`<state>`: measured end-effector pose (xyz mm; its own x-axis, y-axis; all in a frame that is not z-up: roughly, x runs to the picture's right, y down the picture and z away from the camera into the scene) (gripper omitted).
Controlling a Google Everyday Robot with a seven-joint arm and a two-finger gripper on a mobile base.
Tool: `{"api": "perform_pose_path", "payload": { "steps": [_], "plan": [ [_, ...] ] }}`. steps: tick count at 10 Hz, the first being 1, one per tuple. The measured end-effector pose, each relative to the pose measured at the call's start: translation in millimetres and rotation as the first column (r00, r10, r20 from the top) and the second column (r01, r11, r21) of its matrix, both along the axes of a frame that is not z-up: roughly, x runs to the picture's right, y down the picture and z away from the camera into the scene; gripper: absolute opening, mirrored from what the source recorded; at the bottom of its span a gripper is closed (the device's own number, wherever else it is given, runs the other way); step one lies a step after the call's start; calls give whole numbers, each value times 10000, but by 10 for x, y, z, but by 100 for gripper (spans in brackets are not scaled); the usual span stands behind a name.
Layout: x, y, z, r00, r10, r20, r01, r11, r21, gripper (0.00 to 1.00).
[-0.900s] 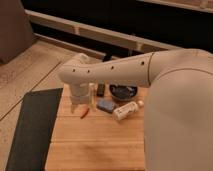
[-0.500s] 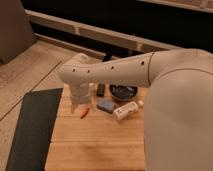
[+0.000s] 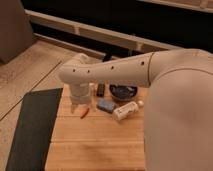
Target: Pick up the ceramic cup
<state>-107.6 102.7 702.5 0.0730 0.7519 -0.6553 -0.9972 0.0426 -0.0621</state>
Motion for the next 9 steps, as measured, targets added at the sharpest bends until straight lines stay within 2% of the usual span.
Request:
{"api": "perform_pose_path", "payload": {
  "steps": [6,8,9],
  "plan": [
    [-20,-22,5,9999,-14,102,14,10000,45,65],
    [-72,-240,122,9998,-85,202,73,9982,594,65],
    [2,-468,276,10000,-2,-95,12,9935,1142,65]
  ]
}}
